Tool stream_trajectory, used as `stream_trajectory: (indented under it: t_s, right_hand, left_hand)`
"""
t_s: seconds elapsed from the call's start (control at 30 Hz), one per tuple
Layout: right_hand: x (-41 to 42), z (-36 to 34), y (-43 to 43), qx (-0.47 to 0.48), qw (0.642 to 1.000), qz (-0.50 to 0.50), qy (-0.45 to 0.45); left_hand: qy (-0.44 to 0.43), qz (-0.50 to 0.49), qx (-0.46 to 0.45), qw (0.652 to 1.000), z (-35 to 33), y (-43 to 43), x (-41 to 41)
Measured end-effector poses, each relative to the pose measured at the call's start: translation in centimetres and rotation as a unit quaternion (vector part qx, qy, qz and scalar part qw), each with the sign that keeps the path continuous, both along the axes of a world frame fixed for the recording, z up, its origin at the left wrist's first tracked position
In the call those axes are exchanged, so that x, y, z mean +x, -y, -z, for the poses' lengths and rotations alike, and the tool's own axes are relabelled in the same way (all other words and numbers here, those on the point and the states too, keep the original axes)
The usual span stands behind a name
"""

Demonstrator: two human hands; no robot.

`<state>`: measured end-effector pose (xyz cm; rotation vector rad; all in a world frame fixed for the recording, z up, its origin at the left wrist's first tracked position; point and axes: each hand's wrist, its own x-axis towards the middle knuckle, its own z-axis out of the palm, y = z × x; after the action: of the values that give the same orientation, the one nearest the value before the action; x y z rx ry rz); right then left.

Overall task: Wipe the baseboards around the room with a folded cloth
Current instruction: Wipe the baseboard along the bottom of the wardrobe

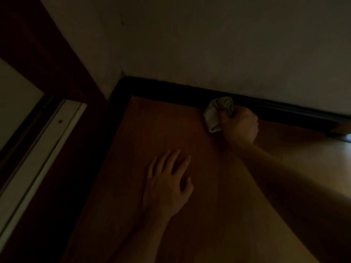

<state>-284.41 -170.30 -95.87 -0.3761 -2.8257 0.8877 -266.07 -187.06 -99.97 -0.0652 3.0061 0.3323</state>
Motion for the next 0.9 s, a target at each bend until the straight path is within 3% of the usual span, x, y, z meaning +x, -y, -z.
stream_trajectory:
  t_s: [0.3,0.57,0.9]
  right_hand:
    - [-0.2,0.4,-1.2,0.004,1.000,-0.005,-0.006]
    - [-0.8,0.2,1.2,-0.003,0.997,-0.073,0.011]
    - [0.4,0.4,-5.8,0.027,0.999,0.036,-0.004]
  left_hand:
    - [-0.003,0.001,0.027,1.000,-0.6,-0.1,-0.2]
    - [-0.030,-0.011,0.017,0.999,-0.7,-0.4,-0.3]
    - [-0.051,0.017,0.054,0.997,-0.4,-5.2,-2.7]
